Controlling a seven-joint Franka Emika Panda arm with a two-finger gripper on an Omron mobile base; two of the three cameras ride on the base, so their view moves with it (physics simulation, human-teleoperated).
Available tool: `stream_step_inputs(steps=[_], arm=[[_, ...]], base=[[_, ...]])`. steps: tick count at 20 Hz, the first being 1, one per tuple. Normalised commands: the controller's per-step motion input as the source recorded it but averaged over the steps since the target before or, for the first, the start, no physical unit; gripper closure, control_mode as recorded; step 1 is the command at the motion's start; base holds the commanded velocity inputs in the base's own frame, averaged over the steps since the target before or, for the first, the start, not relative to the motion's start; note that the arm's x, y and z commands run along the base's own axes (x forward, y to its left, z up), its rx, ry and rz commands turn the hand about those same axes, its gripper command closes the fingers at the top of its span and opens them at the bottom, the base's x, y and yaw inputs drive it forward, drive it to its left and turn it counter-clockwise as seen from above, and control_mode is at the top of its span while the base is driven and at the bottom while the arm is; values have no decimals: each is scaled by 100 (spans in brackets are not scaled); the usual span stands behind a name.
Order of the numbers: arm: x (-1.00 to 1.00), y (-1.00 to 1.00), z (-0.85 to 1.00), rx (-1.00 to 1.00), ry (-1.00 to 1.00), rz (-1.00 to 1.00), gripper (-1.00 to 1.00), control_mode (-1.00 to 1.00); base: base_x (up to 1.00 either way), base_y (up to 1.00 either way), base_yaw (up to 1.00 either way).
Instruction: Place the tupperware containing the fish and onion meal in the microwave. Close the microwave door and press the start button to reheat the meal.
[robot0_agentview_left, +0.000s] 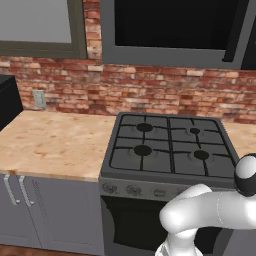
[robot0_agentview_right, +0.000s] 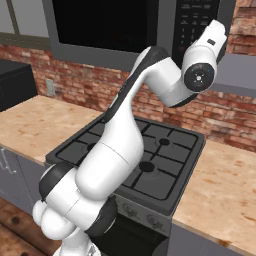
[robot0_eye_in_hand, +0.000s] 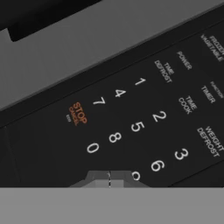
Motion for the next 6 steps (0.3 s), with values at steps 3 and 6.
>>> stream_step_inputs(steps=[3, 6], arm=[[40, -10, -24, 0, 0, 0, 100, -100], [51, -5, -39, 0, 0, -2, 100, -100]], base=[[0, 0, 0], [0, 0, 0]])
